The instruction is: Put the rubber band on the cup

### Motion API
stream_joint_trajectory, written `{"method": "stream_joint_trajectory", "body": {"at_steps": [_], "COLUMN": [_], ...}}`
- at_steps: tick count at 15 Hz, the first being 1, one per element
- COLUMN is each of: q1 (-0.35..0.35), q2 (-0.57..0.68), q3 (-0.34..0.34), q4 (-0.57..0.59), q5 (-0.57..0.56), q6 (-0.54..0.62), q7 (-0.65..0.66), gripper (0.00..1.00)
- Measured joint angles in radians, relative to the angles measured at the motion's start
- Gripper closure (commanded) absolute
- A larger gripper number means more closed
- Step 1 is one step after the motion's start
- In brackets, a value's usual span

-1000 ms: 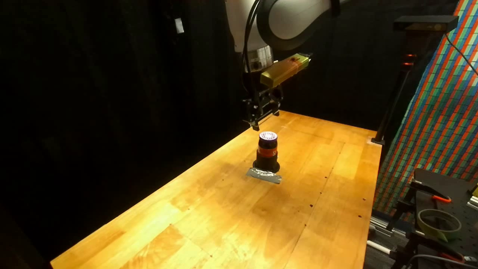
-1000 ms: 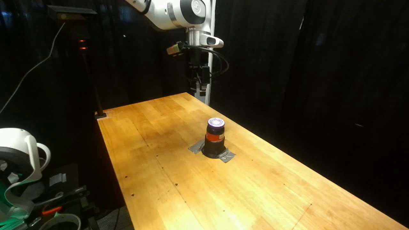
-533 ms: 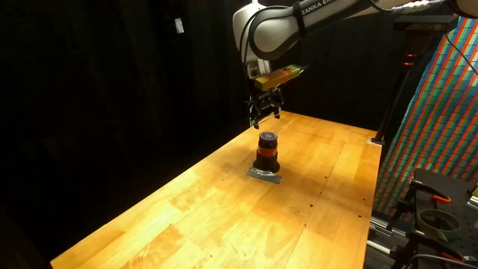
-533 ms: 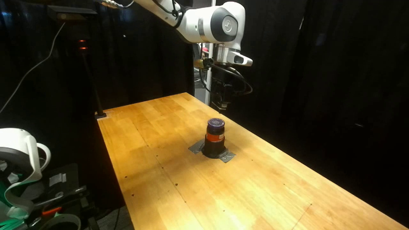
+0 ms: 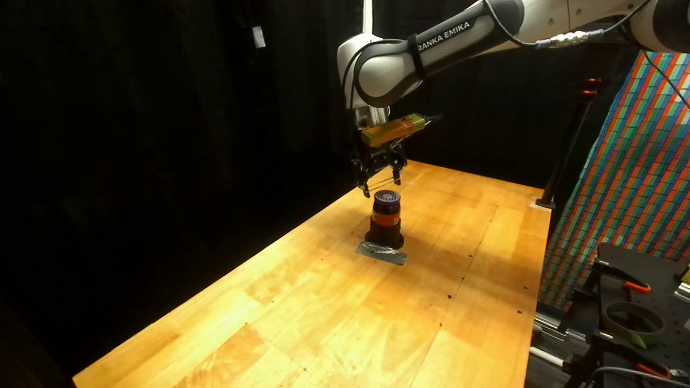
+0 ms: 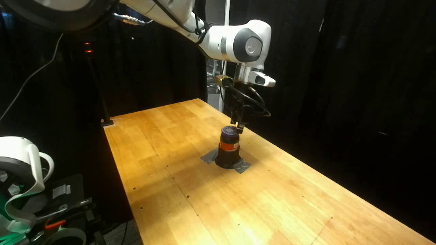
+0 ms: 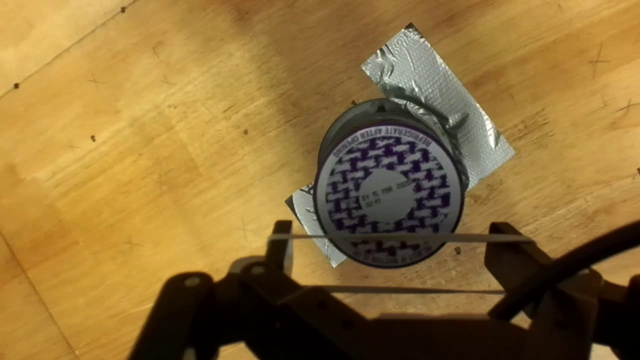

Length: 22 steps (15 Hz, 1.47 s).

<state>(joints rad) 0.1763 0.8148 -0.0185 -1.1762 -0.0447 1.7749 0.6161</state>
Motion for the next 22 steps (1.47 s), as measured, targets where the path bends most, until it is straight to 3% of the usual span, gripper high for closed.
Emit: {"method": "stream_joint_trajectory", "body": {"at_steps": [10,17,22], "q1": [-0.003,-0.027,-0.025], "q2": [0.054,0.04,0.04], "q3": [-0.001,0.008,-0.017], "q4": [0.015,0.011,-0.006], "q5": [0.037,0.118,0.109], "q6": [-0.004,-0.114,-0.02], "q7": [0.057,0.02,0.068], "gripper": [0.0,0.0,0.0]}}
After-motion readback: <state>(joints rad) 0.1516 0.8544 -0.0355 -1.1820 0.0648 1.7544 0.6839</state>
